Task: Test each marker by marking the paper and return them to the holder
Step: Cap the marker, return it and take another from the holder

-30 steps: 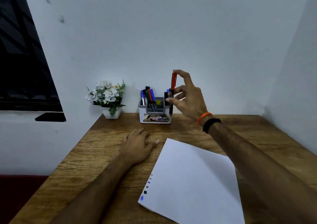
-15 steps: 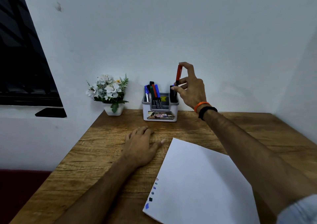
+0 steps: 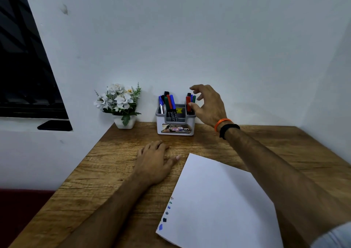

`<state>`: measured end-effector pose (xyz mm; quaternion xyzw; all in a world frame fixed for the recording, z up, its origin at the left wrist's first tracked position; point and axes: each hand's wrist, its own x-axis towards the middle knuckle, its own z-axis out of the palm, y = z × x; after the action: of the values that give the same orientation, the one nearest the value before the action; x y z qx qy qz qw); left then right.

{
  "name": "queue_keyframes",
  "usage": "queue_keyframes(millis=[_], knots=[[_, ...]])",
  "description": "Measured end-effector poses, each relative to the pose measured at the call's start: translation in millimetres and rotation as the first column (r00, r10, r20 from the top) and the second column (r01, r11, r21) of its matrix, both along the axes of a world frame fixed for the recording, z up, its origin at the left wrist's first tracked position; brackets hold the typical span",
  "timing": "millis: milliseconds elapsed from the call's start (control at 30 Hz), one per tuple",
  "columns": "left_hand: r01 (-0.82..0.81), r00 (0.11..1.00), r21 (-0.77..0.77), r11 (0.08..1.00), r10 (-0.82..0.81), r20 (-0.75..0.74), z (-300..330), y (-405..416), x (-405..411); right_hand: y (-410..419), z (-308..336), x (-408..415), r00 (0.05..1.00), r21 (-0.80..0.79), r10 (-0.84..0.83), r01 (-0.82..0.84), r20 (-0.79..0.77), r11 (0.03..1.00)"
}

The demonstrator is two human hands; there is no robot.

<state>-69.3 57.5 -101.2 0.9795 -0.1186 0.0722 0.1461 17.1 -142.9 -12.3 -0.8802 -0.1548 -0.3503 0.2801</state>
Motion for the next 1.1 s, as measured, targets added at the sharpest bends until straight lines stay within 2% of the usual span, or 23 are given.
queue_keyframes(millis=[133, 267, 400, 667, 733, 833, 933, 1033, 1100], knots=[[-0.002, 1.0, -0.009, 1.0, 0.002, 0.013, -1, 0, 0, 16, 9, -1, 0.999, -0.016, 0.019, -0.018, 0.047, 1.0], [0.001, 1.0, -0.009, 1.0, -0.001, 0.011, 0, 0, 1, 38, 10, 2, 1.0, -0.072, 0.02, -0.021, -0.015, 0.997], [0.004, 1.0, -0.011, 1.0, -0.003, 0.024, -2, 2, 1, 56, 10, 8, 0.994, -0.181, -0.054, 0.036, -0.095, 0.983], [0.004, 0.999, -0.01, 1.0, -0.004, 0.034, -3, 2, 2, 77, 6, 16, 0.983, -0.212, -0.131, 0.102, -0.128, 0.972], [0.005, 0.999, -0.01, 1.0, -0.004, 0.033, -3, 2, 2, 77, 7, 17, 0.983, -0.155, -0.12, 0.098, -0.137, 0.983], [0.006, 1.0, -0.011, 1.0, -0.006, 0.03, -3, 3, 2, 74, 15, 17, 0.993, 0.068, -0.068, 0.074, -0.097, 0.995], [0.01, 1.0, -0.002, 1.0, -0.01, 0.025, -3, 3, 2, 70, 29, 9, 1.0, 0.295, -0.002, 0.002, 0.001, 0.955], [0.007, 1.0, -0.004, 1.0, -0.007, 0.014, -1, 2, 0, 67, 42, -11, 0.994, 0.407, 0.068, -0.096, 0.083, 0.908], [0.01, 1.0, -0.01, 1.0, -0.01, 0.011, 0, 1, -1, 64, 46, -27, 0.988, 0.484, 0.144, -0.154, 0.059, 0.861]])
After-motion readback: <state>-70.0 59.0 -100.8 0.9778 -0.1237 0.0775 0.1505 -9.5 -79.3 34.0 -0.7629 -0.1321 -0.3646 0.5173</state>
